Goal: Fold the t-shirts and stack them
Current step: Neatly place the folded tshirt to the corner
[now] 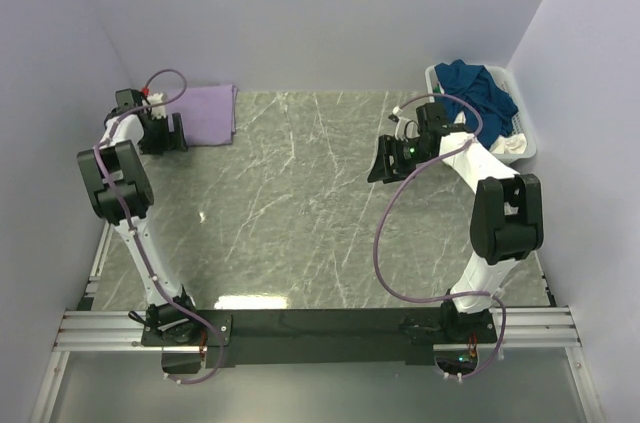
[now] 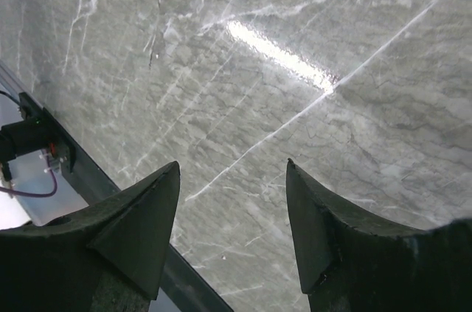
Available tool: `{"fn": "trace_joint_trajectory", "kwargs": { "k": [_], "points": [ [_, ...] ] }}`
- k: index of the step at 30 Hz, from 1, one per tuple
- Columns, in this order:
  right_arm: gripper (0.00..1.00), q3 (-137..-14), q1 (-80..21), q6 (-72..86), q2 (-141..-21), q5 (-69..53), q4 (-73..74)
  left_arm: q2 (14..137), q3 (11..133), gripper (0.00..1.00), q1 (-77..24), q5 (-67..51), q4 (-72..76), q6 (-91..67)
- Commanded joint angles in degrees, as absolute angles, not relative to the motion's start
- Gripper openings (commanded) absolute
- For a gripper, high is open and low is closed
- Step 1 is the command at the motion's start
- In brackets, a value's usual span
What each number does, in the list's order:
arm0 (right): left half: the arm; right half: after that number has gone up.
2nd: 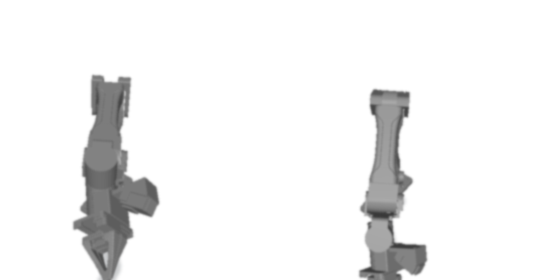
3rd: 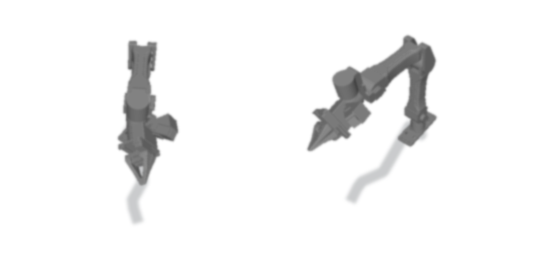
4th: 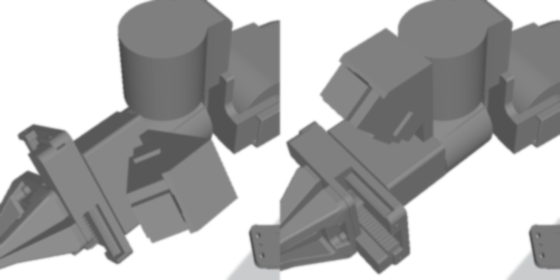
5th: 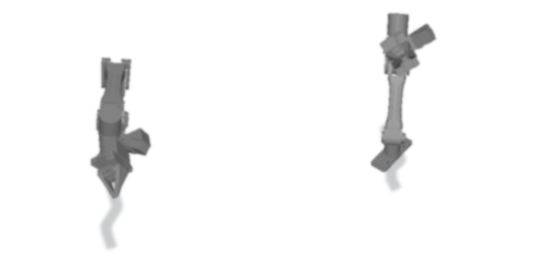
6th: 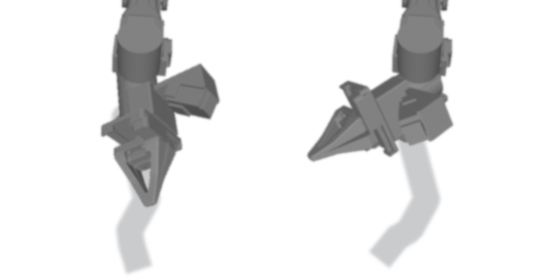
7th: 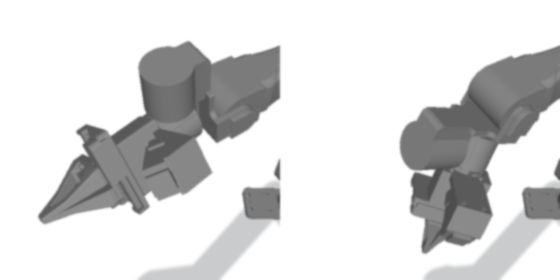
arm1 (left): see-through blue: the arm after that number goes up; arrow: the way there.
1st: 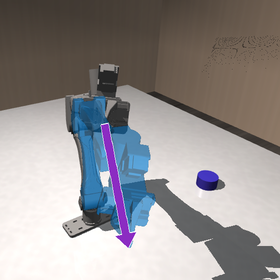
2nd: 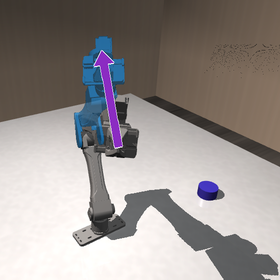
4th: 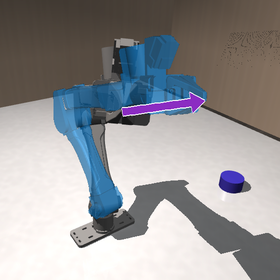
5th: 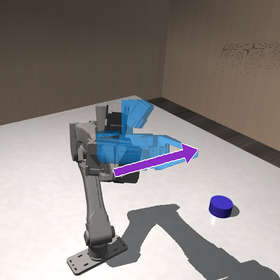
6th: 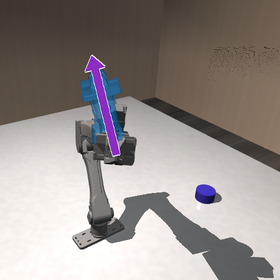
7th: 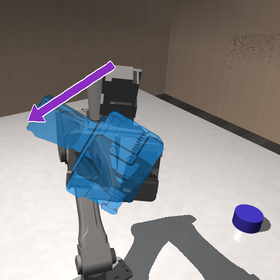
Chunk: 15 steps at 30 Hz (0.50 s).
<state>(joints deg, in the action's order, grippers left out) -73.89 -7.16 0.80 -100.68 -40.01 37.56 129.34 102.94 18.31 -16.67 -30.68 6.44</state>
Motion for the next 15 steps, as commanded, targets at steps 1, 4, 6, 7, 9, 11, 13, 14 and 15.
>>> {"fn": "trace_joint_trajectory", "kwargs": {
  "k": [1,4,6,7,9,11,13,14,15],
  "points": [
    [0.66,-77.43,-6.68,-1.93,-96.42,-39.03,38.41,118.85,97.66,0.87,18.19,-17.05,-33.75,10.10],
    [0.68,-78.22,-6.77,-2.81,-94.57,-36.39,38.93,109.62,92.91,0.99,18.11,-15.82,-33.13,10.28],
    [0.68,-78.75,-6.68,-3.69,-93.43,-35.34,39.90,104.34,91.76,0.99,17.84,-16.70,-34.79,9.85],
    [0.70,-79.19,-6.77,-3.87,-92.99,-34.20,40.16,102.85,91.76,0.99,17.41,-15.66,-35.59,9.41],
    [0.70,-79.63,-6.77,-4.83,-91.85,-32.88,41.13,99.07,91.93,0.99,15.66,-15.12,-37.34,8.36],
    [0.72,-79.89,-6.68,-5.27,-90.80,-30.33,41.57,95.04,90.88,0.99,14.33,-14.77,-38.23,7.30],
    [0.72,-79.46,-6.68,-5.80,-89.04,-28.83,42.10,92.21,88.79,0.99,11.70,-15.03,-38.58,5.99],
    [0.73,-79.02,-6.77,-5.89,-88.42,-27.61,42.53,89.41,87.55,0.99,9.60,-14.77,-38.50,5.45],
    [0.73,-78.49,-6.68,-6.32,-86.85,-27.25,42.80,87.91,86.32,0.99,8.28,-14.68,-38.32,5.19]
  ]
}}
